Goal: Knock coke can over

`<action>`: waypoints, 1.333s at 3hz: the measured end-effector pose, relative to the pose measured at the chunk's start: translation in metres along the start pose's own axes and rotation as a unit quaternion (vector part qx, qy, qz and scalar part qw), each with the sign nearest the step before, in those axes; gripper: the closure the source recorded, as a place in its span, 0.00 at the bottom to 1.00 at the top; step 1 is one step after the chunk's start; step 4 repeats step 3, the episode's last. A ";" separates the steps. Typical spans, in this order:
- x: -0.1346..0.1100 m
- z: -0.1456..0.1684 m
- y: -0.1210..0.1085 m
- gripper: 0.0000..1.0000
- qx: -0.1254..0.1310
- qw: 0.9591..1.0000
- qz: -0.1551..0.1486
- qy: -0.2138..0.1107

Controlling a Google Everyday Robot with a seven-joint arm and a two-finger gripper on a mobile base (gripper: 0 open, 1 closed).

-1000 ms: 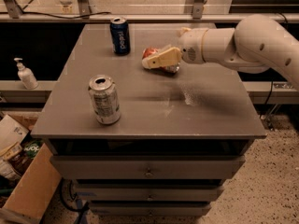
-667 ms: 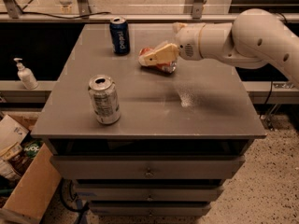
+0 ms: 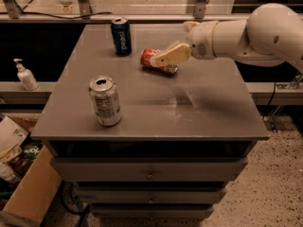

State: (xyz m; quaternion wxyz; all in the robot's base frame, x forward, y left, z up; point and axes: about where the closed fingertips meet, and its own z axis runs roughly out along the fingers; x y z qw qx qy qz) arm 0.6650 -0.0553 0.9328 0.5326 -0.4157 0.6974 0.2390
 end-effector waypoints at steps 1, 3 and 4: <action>0.016 -0.027 -0.012 0.00 0.018 1.000 0.000 0.023; 0.039 -0.059 -0.022 0.00 0.034 0.998 0.006 0.052; 0.039 -0.059 -0.022 0.00 0.034 0.998 0.006 0.052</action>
Offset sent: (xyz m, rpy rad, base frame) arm -0.0309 -0.1205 -0.0265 -0.1355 0.0765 -0.1345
